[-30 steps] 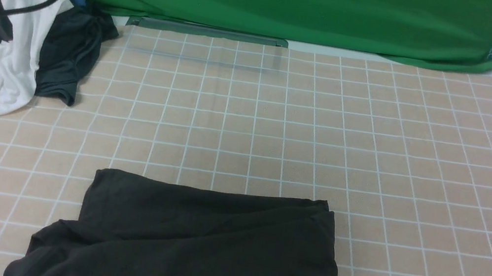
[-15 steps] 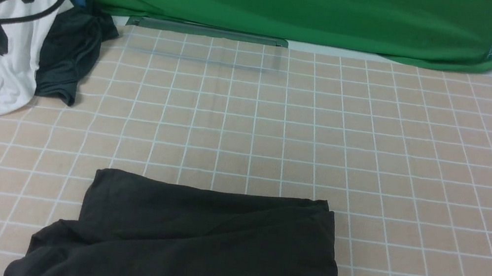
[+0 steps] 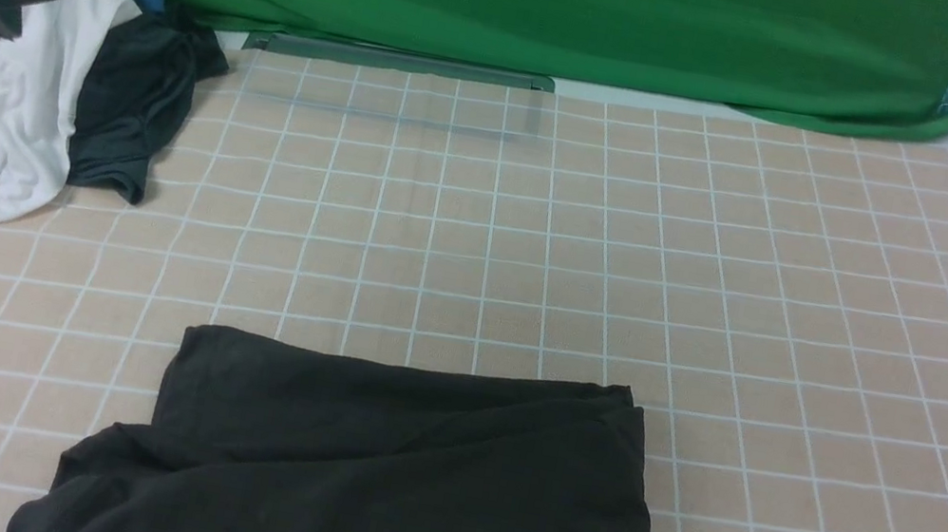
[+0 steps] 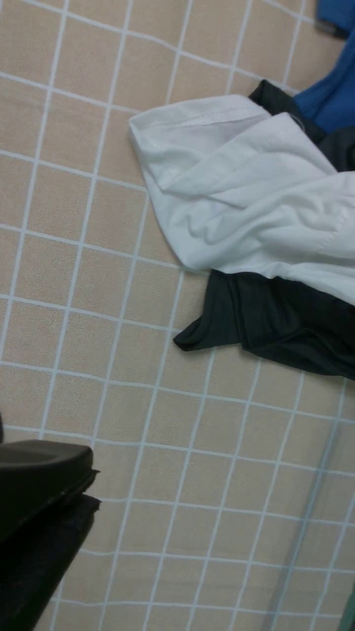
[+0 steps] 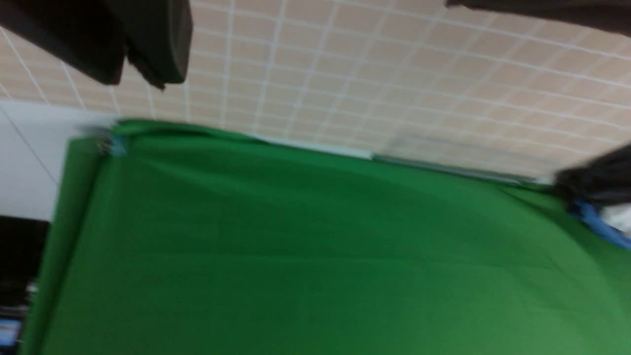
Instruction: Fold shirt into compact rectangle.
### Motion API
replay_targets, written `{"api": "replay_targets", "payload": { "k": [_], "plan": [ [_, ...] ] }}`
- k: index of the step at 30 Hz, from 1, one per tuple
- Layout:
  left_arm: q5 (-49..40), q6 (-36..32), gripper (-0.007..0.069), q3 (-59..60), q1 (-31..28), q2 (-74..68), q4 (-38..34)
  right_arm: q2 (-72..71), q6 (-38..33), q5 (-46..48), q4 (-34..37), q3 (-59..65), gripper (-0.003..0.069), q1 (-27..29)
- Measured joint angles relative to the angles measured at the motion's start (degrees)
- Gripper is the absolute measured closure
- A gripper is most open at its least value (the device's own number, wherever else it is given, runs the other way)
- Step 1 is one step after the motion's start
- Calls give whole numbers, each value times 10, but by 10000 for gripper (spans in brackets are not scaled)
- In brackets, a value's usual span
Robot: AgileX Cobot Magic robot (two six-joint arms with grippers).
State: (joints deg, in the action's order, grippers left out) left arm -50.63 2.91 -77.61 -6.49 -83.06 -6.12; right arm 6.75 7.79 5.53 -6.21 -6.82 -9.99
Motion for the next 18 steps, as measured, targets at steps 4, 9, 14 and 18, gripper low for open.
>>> {"api": "replay_targets", "payload": {
  "k": [4, 9, 14, 18],
  "plan": [
    [0, -5, 590, 0, 0, 0, 3, -47, 0, 20, 0, 66, 500, 57],
    [-4, -7, 590, 0, 0, 0, 5, -66, 0, 72, 0, 72, 487, 95],
    [-9, -21, 590, 0, 0, 0, 5, -67, 0, 79, 0, 72, 476, 106],
    [-13, -33, 590, 0, 0, 0, 5, -67, -1, 80, 0, 72, 468, 109]
  ]
}}
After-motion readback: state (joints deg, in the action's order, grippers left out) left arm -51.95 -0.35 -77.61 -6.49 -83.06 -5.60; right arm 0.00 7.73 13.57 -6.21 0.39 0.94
